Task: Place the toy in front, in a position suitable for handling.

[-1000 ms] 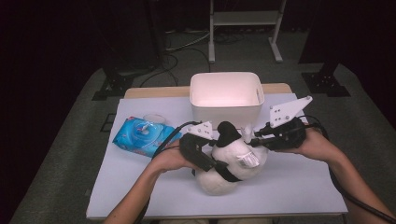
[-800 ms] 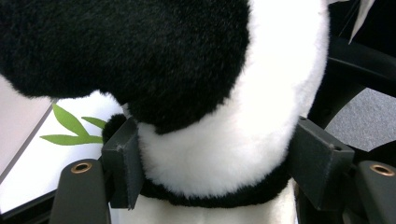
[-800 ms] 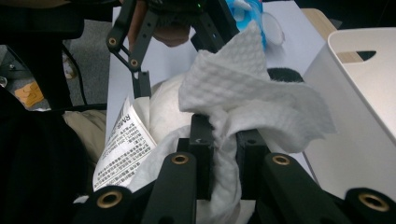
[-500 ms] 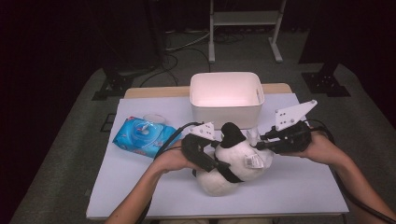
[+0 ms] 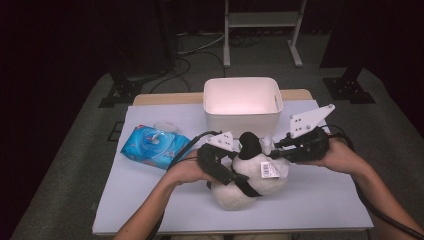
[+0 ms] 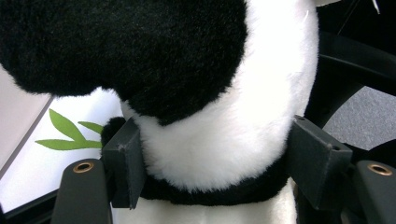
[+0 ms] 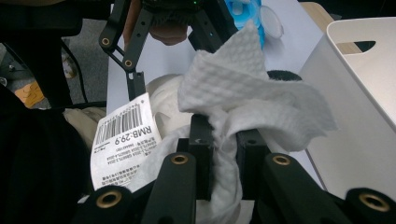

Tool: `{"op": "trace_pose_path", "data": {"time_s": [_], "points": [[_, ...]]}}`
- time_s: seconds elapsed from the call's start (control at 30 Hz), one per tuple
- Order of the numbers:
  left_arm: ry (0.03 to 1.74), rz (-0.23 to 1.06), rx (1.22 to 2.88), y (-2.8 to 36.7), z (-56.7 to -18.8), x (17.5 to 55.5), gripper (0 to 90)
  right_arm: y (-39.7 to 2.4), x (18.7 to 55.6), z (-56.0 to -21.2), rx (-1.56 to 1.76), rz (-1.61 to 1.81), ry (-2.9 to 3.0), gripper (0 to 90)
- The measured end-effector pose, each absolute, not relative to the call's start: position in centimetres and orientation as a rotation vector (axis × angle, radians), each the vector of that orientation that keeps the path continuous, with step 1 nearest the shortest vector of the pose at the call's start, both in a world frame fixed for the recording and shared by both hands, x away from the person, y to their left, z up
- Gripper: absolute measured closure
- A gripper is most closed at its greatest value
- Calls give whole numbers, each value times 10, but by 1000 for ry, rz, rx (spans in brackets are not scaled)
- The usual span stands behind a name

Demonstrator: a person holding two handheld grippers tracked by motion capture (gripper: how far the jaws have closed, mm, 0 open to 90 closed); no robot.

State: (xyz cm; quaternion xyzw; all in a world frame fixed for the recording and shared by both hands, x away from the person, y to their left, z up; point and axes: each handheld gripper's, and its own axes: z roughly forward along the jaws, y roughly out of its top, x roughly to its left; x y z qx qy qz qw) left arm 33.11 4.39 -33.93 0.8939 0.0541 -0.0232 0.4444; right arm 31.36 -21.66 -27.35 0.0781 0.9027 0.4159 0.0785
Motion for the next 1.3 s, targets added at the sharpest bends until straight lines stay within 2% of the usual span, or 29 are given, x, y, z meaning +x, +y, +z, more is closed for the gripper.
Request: {"op": "trace_pose_path", "data": {"time_s": [0.17, 0.47, 1.0, 1.3], "points": [[132, -62, 2215, 42, -341, 332, 284, -220, 313, -277, 260, 1229, 2710, 796], [160, -58, 2224, 37, -342, 333, 199, -235, 313, -289, 313, 1192, 2736, 796], [213, -62, 2295, 46, -359, 336, 172, -264, 313, -317, 433, 1178, 2767, 796], [190, -61, 2326, 34, -363, 334, 187, -276, 311, -324, 475, 1168, 2755, 796]]}}
